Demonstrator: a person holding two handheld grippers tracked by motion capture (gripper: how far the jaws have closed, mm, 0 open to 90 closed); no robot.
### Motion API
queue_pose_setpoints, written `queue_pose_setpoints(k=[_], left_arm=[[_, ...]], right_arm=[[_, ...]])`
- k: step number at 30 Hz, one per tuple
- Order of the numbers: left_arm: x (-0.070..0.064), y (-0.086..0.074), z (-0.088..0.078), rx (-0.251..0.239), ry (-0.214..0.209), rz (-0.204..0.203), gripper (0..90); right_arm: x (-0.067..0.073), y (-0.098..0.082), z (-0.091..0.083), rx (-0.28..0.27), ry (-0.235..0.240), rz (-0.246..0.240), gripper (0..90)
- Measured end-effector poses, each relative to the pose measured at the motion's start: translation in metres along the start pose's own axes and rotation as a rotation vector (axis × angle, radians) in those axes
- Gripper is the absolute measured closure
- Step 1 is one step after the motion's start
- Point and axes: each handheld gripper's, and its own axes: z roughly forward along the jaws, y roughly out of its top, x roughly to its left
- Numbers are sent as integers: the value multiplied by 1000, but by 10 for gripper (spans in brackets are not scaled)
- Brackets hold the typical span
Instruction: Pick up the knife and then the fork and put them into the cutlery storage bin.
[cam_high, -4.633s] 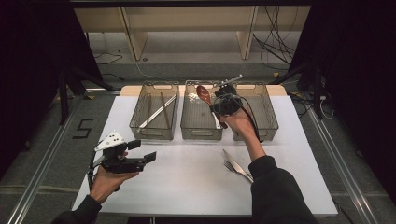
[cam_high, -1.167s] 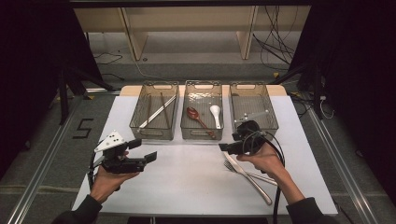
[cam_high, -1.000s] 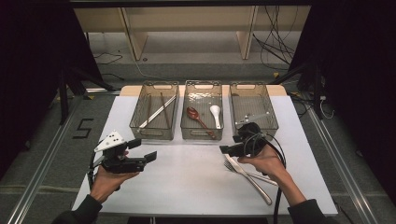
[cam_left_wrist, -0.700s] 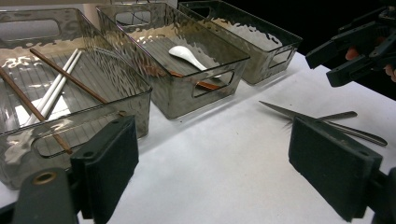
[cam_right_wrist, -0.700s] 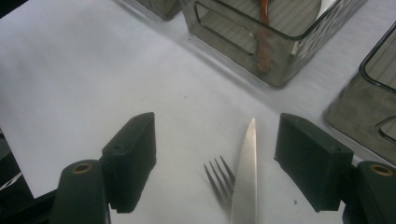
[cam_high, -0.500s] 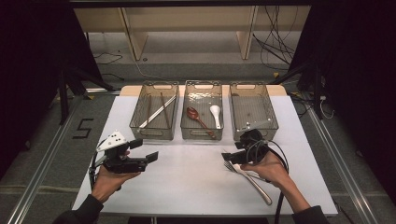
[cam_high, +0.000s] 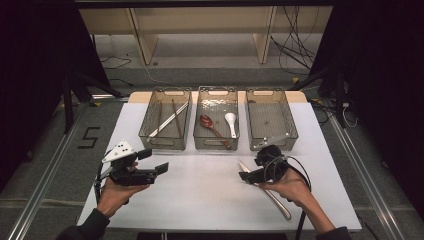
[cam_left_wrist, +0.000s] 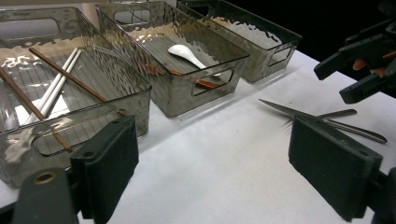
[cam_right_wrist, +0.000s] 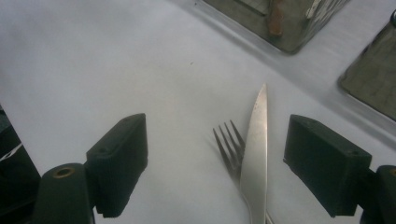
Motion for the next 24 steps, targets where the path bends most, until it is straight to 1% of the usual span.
queue_pose_setpoints(k=[3,6,9,14,19,24], left_arm=[[0,0,1,1,0,0,157],[0,0,1,2,1,2,157],[-2,1,1,4,-3,9,157],[-2,0,1,6,-5,14,157],[-1,-1,1,7,-8,17,158],[0,-1,-1,4,-5,16,158]], right_arm=[[1,-2,1,14,8,0,221],[0,-5,1,27,-1,-7,236],[0,-8,0,48,-10,-20,269],[-2,-14,0,90,-31,-19,372],[-7,-23,-3,129,-65,5,481],[-11,-32,-3,174,-82,16,564]])
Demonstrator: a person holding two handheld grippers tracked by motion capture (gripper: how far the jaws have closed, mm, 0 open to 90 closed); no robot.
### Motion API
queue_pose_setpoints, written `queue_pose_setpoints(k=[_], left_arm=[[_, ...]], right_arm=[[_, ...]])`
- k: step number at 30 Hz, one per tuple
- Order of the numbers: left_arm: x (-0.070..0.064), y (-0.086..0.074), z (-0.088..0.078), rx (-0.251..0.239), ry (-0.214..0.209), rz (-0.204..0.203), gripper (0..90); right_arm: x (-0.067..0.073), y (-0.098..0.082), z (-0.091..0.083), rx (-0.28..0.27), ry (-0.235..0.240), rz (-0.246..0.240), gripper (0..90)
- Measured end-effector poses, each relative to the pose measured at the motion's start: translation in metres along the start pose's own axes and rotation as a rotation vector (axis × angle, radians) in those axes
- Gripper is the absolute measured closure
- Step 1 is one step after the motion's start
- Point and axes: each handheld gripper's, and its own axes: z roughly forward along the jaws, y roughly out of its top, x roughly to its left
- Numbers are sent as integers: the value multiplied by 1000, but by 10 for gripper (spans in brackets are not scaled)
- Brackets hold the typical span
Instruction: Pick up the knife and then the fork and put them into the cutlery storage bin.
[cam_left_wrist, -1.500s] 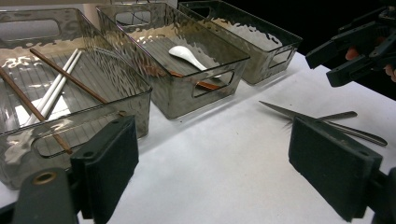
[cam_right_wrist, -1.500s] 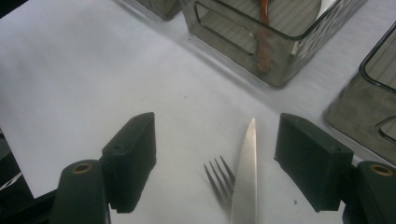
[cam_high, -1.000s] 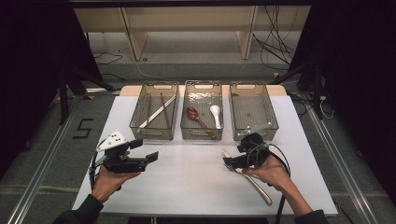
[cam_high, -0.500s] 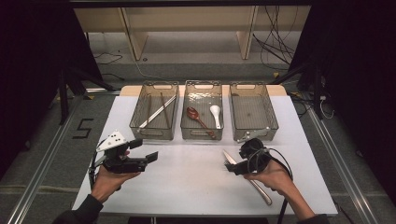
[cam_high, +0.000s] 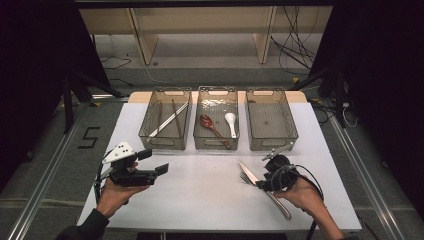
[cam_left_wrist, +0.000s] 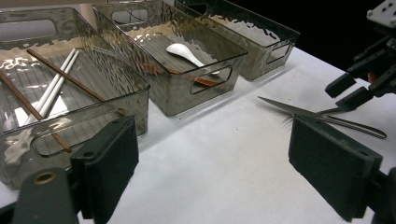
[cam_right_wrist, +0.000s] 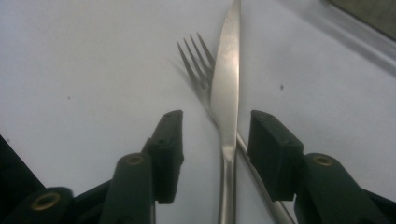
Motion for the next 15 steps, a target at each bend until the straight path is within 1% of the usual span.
queue_pose_setpoints(k=[6,11,15], left_arm=[[-1,0,1,2,0,6,157],[-2,1,1,2,0,6,157],[-2,0,1,3,-1,6,158]], right_arm=[[0,-8,7,76,-9,-12,627],[-1,-12,11,117,-15,-12,679],[-2,-13,14,149,-16,-16,697]])
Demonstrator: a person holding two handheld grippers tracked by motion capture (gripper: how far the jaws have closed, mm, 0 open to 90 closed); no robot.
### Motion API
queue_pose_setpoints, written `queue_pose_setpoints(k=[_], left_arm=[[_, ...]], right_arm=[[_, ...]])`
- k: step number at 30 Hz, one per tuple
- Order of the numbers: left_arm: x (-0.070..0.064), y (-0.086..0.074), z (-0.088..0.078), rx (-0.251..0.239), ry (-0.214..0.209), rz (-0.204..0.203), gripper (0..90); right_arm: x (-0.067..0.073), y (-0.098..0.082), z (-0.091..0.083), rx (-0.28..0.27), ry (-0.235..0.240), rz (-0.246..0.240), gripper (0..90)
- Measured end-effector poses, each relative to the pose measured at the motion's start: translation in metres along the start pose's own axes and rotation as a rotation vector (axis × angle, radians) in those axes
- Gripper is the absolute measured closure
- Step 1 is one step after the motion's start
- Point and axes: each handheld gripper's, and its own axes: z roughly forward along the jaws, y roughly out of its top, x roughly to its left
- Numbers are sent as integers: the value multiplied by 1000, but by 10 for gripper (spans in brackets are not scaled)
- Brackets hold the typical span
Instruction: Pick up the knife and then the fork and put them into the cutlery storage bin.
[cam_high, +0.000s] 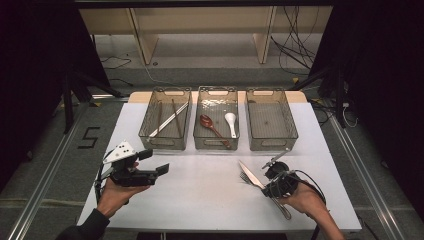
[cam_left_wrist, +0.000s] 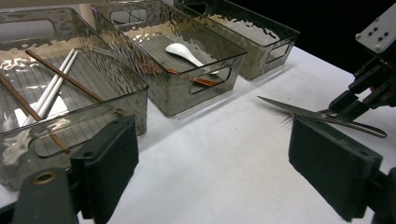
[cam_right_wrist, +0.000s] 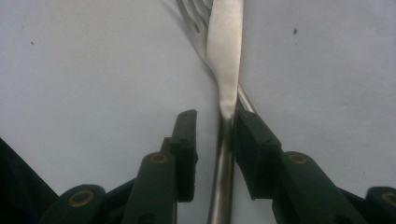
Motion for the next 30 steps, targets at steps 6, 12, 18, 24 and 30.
queue_pose_setpoints(k=[6,12,18,24,30], left_arm=[[0,0,1,1,0,2,157],[0,0,1,0,-1,0,157],[-1,0,2,3,-3,2,157],[-1,0,2,3,-2,2,158],[-1,0,2,3,-3,2,158]], right_arm=[[1,0,7,45,-24,-8,719],[2,1,13,82,-62,-34,735],[4,3,16,95,-83,-59,770],[3,4,16,97,-76,-71,790],[2,4,16,98,-72,-76,802]])
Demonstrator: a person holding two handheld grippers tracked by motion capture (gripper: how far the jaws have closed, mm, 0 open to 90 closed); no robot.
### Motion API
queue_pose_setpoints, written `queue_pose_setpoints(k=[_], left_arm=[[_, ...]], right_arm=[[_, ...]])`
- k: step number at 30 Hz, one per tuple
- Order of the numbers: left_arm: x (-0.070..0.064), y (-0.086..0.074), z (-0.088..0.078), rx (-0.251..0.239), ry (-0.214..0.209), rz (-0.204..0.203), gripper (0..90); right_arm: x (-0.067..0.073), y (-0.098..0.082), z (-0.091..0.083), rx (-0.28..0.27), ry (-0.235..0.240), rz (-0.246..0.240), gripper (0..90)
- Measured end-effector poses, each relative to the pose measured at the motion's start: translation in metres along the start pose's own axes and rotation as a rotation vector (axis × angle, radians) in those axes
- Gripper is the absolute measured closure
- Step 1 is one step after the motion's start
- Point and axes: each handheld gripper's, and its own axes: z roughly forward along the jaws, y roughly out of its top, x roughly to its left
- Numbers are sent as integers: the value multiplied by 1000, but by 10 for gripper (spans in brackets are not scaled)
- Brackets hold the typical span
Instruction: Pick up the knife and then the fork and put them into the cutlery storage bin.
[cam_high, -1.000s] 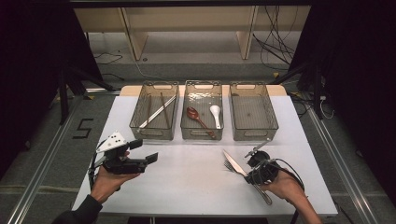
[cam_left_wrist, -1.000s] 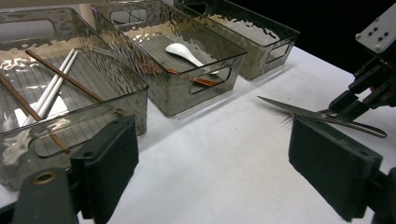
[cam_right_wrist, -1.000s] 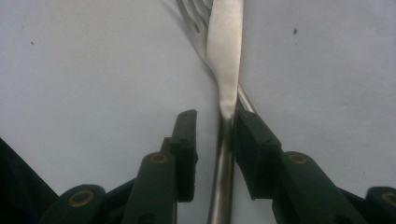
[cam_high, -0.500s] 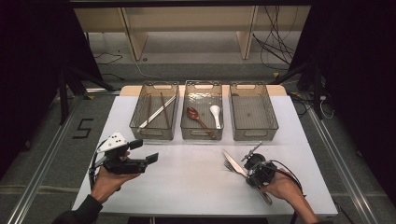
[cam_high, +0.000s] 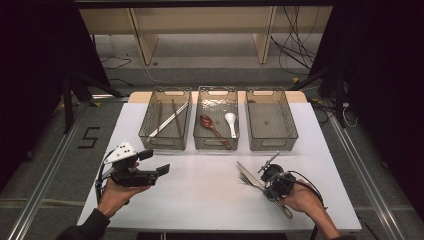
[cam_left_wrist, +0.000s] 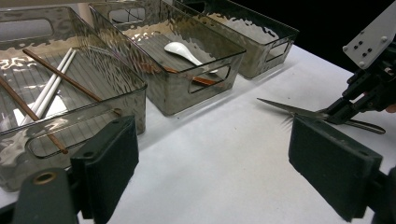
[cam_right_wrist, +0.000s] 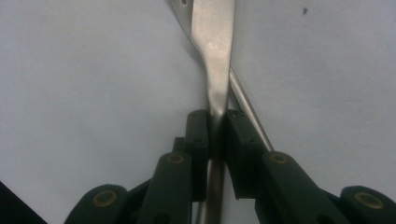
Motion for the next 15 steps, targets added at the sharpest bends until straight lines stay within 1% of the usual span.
queue_pose_setpoints(k=[4,6,8,13,15], left_arm=[[0,0,0,1,0,0,158],[-1,0,0,3,-1,3,158],[-1,0,1,5,-2,5,158],[-1,0,1,8,-5,7,158],[-1,0,1,8,-4,7,158]], right_arm=[[0,0,0,5,6,16,800],[-1,0,0,1,9,15,796],[-1,1,0,-2,14,24,792],[-1,2,1,4,11,26,793],[-1,2,1,5,9,17,801]])
